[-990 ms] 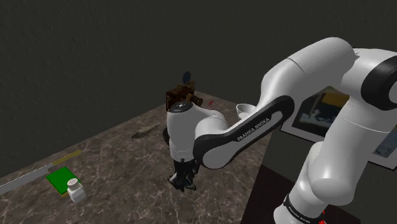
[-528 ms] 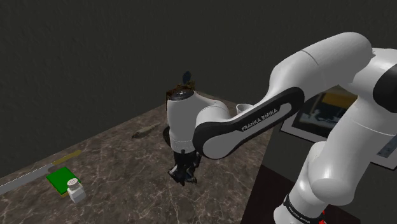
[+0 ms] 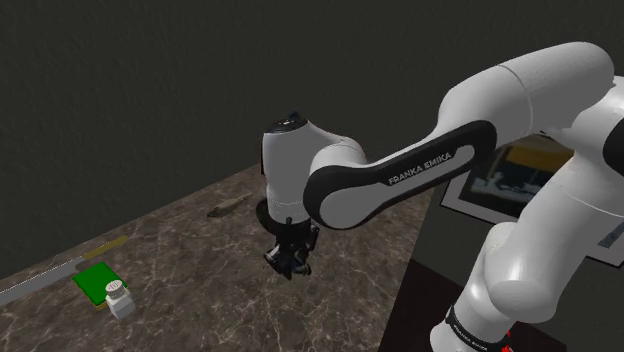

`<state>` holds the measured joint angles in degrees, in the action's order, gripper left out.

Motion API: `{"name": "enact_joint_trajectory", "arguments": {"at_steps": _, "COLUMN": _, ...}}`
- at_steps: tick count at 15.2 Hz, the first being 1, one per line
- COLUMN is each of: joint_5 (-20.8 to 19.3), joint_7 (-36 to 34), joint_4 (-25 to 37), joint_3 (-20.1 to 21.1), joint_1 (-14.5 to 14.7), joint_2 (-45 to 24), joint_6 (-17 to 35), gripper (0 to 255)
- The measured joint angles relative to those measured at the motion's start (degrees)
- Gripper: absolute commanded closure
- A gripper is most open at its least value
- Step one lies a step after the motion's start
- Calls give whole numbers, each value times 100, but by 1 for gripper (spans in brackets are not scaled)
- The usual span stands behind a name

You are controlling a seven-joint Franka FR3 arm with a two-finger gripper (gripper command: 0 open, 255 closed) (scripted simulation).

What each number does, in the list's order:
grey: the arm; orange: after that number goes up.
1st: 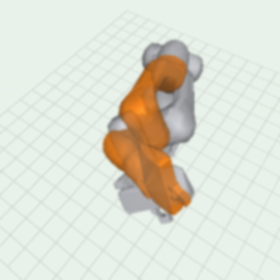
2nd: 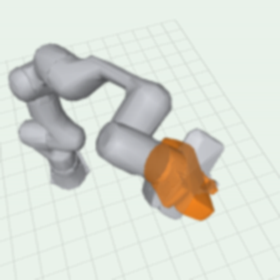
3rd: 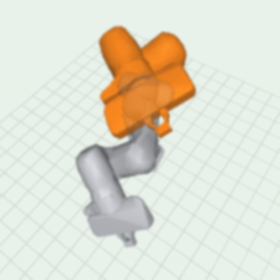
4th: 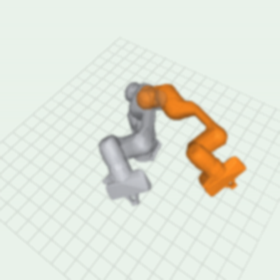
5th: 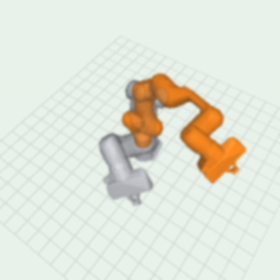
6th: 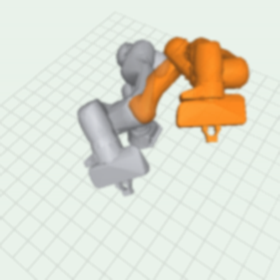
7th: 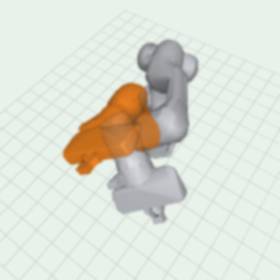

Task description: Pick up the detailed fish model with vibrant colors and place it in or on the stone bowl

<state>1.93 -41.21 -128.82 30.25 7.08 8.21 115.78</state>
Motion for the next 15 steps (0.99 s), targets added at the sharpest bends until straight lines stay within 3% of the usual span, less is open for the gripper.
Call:
{"name": "enact_joint_trajectory", "arguments": {"at_steps": 6, "joint_5": -300, "joint_7": 490, "joint_4": 373, "joint_3": -335, "joint_1": -336, "joint_2": -373, "joint_6": -30, "gripper": 255}}
{"name": "enact_joint_trajectory", "arguments": {"at_steps": 15, "joint_5": -846, "joint_7": 1254, "joint_4": 1438, "joint_3": -848, "joint_1": -850, "joint_2": -1364, "joint_6": -147, "gripper": 255}}
